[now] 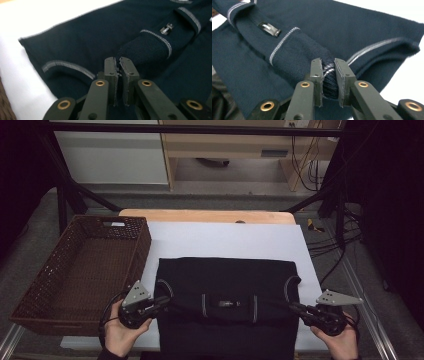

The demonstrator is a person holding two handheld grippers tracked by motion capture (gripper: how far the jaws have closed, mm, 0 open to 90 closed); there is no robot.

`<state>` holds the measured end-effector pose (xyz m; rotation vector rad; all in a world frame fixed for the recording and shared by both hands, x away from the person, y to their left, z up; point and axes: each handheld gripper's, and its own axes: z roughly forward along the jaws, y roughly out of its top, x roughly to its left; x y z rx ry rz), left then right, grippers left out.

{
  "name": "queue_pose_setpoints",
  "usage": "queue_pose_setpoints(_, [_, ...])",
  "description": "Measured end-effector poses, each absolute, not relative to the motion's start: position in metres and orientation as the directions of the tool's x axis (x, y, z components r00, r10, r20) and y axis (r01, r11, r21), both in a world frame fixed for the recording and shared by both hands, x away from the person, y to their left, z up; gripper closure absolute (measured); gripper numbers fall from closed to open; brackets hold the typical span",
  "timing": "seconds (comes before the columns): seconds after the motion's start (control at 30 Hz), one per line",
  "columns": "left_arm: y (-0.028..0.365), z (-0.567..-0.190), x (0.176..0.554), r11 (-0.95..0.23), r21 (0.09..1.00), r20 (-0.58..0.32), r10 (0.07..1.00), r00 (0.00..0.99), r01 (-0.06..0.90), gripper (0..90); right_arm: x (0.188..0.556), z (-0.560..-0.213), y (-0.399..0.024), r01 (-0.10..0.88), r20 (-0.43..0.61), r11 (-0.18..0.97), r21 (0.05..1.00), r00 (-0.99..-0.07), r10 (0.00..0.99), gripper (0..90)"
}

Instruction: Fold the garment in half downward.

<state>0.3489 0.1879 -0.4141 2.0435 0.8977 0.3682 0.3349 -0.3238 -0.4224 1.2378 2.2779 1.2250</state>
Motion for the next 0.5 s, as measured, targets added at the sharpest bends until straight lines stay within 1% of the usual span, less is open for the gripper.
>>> queue_pose_setpoints(0.2, [0.186,-0.436,0.337,-0.400,0.766,-0.086,0.712,0.697,0.503,82.7,0.328,-0.440,-0.328,0.617,0.190,0.264,0.741,-0.570,0.799,77.2])
queue_pose_setpoints(0.33, [0.182,-0.448,0.335,-0.424,0.734,-0.092,0.712,0.696,0.531,81.2,0.323,-0.451,-0.332,0.657,0.205,0.264,0.706,-0.546,0.812,75.3])
queue_pose_setpoints(0.4, [0.177,-0.451,0.336,-0.434,0.722,-0.089,0.714,0.695,0.539,77.2,0.322,-0.455,-0.331,0.677,0.207,0.274,0.683,-0.540,0.816,72.3])
queue_pose_setpoints(0.47, [0.173,-0.452,0.339,-0.421,0.727,-0.099,0.718,0.689,0.543,68.4,0.321,-0.456,-0.330,0.671,0.195,0.278,0.687,-0.539,0.820,65.2])
queue_pose_setpoints(0.5, [0.171,-0.453,0.340,-0.412,0.733,-0.109,0.715,0.691,0.541,64.7,0.321,-0.454,-0.329,0.669,0.194,0.272,0.692,-0.535,0.823,59.9])
